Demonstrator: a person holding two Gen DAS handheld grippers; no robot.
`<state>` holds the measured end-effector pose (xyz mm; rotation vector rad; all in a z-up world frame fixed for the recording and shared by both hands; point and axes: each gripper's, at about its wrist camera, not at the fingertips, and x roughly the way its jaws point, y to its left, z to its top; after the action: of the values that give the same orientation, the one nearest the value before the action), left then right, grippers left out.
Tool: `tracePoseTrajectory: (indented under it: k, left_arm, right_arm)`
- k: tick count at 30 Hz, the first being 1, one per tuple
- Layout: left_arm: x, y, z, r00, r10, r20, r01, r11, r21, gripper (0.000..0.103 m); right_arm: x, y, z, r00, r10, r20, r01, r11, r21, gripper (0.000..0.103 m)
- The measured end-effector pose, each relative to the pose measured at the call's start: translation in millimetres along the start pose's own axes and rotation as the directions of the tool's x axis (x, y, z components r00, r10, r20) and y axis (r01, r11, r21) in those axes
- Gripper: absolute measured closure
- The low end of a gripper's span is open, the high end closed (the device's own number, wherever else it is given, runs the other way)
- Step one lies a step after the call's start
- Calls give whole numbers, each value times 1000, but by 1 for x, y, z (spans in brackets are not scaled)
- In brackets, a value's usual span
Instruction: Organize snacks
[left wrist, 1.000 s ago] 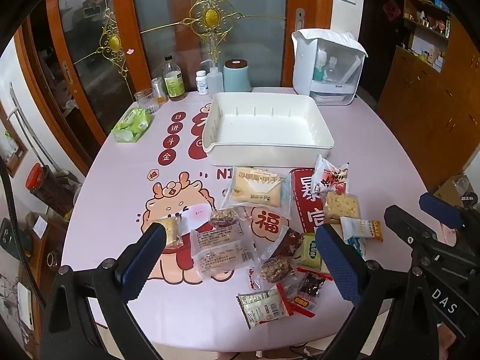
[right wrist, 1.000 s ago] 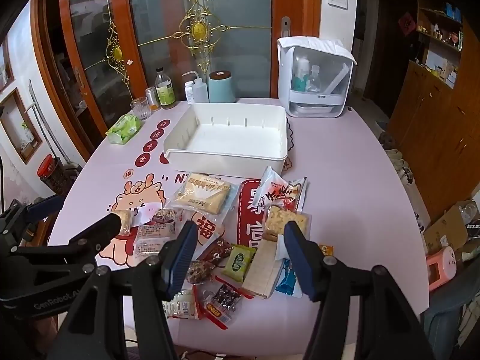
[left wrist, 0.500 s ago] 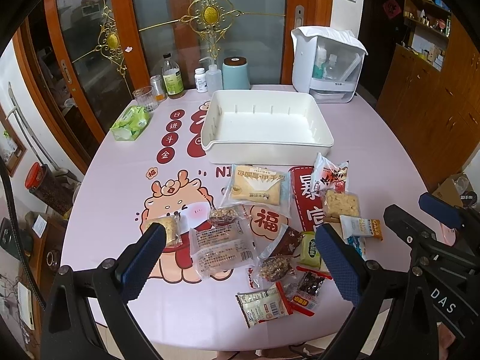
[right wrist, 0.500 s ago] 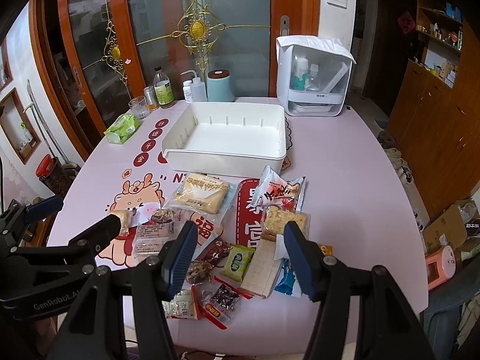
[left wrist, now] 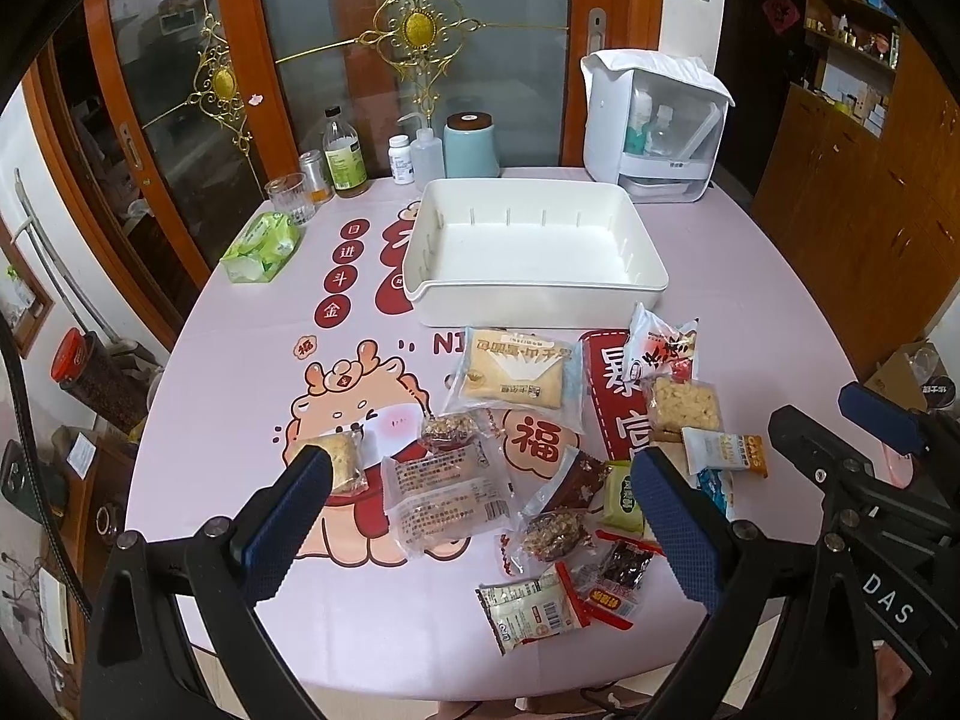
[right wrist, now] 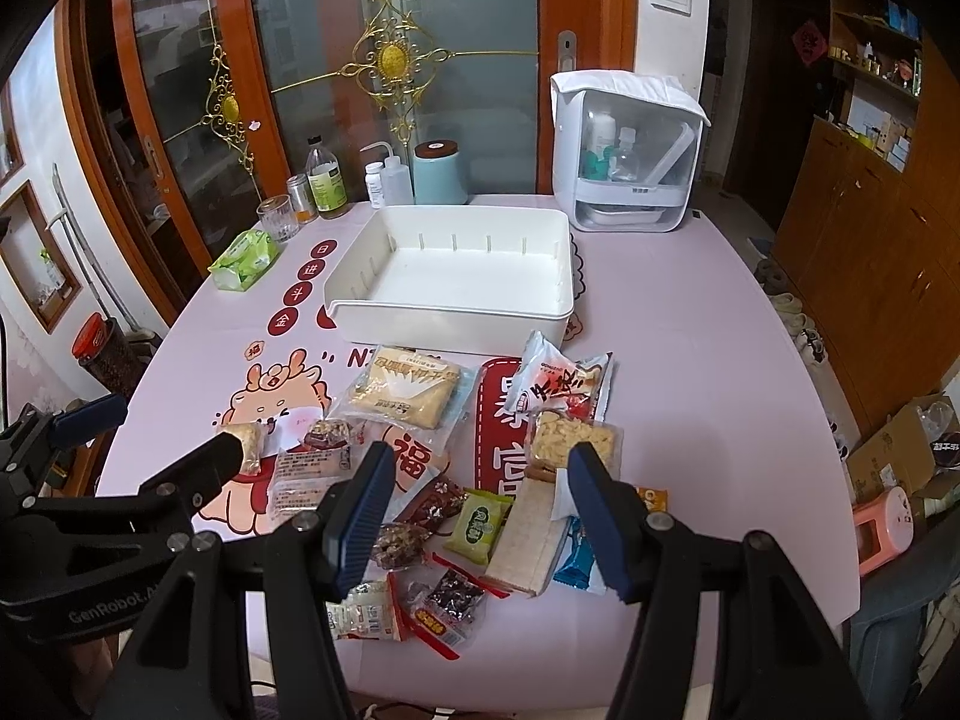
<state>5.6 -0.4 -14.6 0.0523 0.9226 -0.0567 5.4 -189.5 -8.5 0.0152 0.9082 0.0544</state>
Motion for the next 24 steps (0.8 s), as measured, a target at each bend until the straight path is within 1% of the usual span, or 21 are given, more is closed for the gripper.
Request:
tracePoseTrajectory:
  k: [24]
  left_arm:
    - [-5,4,-3,1000,-11,-10,11,1000,3,4]
  right_arm:
    - [1,4,-1,1000,3,-8,-3,1000,4,43]
